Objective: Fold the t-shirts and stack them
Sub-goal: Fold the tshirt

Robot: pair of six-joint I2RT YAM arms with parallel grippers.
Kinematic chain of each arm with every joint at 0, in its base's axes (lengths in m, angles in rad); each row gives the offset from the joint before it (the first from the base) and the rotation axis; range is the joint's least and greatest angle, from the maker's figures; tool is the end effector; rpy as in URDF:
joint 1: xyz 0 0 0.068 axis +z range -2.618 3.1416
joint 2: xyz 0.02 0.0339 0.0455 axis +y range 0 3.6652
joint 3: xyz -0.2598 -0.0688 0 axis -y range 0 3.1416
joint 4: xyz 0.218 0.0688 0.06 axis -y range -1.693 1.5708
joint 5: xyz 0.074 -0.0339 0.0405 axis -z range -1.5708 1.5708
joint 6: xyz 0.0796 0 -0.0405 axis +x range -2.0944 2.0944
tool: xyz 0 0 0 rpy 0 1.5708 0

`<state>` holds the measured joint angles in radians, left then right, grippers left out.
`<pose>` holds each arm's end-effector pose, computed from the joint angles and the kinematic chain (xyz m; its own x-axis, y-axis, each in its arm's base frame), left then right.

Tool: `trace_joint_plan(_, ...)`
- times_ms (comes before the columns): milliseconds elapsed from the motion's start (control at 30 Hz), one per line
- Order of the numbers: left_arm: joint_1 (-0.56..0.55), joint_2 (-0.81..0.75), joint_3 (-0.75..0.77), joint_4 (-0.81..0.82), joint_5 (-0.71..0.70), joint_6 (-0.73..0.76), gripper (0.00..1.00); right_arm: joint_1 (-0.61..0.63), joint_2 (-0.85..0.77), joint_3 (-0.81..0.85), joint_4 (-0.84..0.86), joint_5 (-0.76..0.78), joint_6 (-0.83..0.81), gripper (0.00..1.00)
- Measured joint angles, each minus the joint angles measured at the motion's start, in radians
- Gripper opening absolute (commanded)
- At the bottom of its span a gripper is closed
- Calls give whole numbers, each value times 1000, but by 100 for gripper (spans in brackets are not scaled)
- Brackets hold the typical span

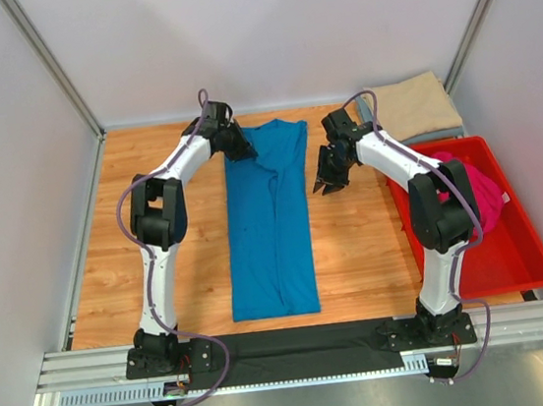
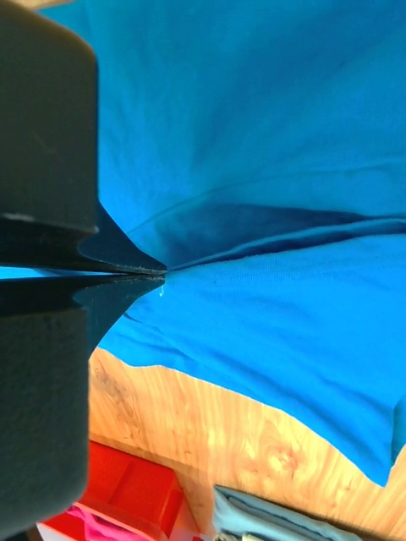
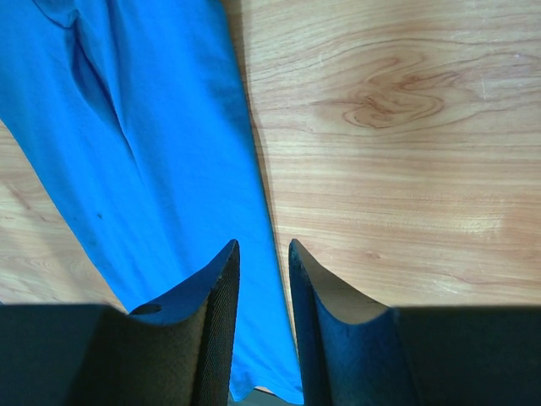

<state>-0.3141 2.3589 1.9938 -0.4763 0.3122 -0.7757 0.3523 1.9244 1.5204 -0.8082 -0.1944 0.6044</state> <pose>0.4956 -0.1867 0.1633 -0.8484 -0.4250 -0.3154 -0.1476 0.7623 -0.6301 0.3583 0.1481 0.1843 -0.9517 0.2442 -0.1860 0.1685 0.9221 0.3483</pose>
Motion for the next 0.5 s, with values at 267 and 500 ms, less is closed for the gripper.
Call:
trace_joint_plan(267, -9, -27, -65, 0, -60, 0, 0, 0, 0, -2, 2, -5, 0, 31)
trace_joint_plan(500, -13, -27, -89, -2, -96, 0, 0, -1, 0, -2, 3, -9, 0, 31)
